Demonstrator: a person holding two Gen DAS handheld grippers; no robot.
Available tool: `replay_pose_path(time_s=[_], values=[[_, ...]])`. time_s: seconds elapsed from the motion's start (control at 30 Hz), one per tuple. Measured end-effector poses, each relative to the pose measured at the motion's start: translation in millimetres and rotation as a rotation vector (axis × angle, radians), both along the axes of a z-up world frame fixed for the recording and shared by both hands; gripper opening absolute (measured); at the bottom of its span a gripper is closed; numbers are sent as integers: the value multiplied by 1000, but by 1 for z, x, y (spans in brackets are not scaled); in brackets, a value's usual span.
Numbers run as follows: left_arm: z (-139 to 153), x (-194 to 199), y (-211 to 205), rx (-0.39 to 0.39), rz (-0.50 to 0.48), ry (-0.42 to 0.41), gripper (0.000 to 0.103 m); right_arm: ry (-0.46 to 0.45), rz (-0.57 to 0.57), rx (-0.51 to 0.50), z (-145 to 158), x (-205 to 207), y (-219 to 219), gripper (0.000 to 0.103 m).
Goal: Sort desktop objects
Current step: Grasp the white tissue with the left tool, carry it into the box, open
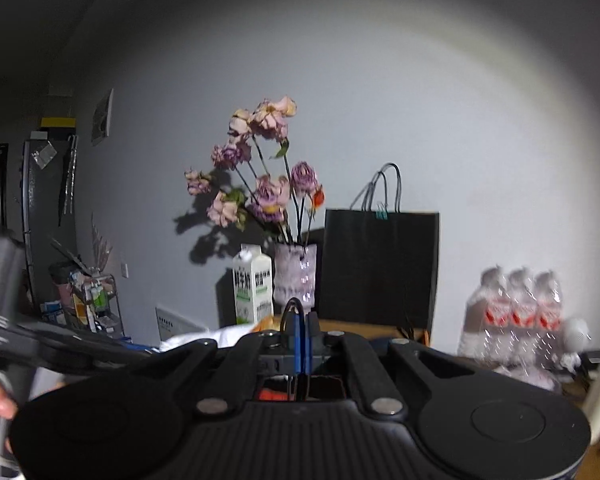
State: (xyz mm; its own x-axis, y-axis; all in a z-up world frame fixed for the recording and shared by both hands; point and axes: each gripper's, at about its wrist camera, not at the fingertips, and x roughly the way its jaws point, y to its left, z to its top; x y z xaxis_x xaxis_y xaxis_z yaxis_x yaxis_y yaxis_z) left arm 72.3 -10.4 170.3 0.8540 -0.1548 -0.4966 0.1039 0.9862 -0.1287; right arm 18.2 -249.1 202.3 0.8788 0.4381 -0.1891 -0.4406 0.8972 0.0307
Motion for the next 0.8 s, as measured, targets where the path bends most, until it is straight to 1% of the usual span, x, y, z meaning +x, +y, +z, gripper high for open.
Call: replay_pose_path(time_s=[0.07,0.13,0.2,0.3,0.4,0.47,0.5,0.57,0.63,0.67,0.7,0.73,0.77,0.8], values=[[-3,40,1,7,-8,47,19,29,15,8,10,35,6,1],[-11,77,1,21,-1,88,19,74,18,11,13,74,16,1],[-22,110,0,54,-10,120,19,125,29,2,7,112,32,1],[-42,147,7,59,19,171,19,211,51,-24,-9,167,55,1],[-62,175,13,49,23,216,20,286,52,-74,-37,216,74,1],[-78,189,11,60,31,253,21,369,39,-100,-65,250,81,1],[-85,194,8,74,19,270,21,415,27,-119,-80,267,84,1],[-98,202,3,90,3,292,22,485,-22,-167,-111,295,87,1],[-107,207,3,86,5,300,36,521,-80,-231,-133,309,89,2],[-109,209,4,78,9,304,56,535,-99,-252,-142,311,89,2],[-109,210,5,69,16,306,69,550,-105,-273,-149,312,90,3],[-108,209,5,65,20,297,70,566,-106,-298,-155,313,90,10],[-106,207,5,71,19,286,71,581,-105,-311,-158,316,91,11],[-102,206,4,84,19,277,76,599,-96,-305,-160,315,89,16]])
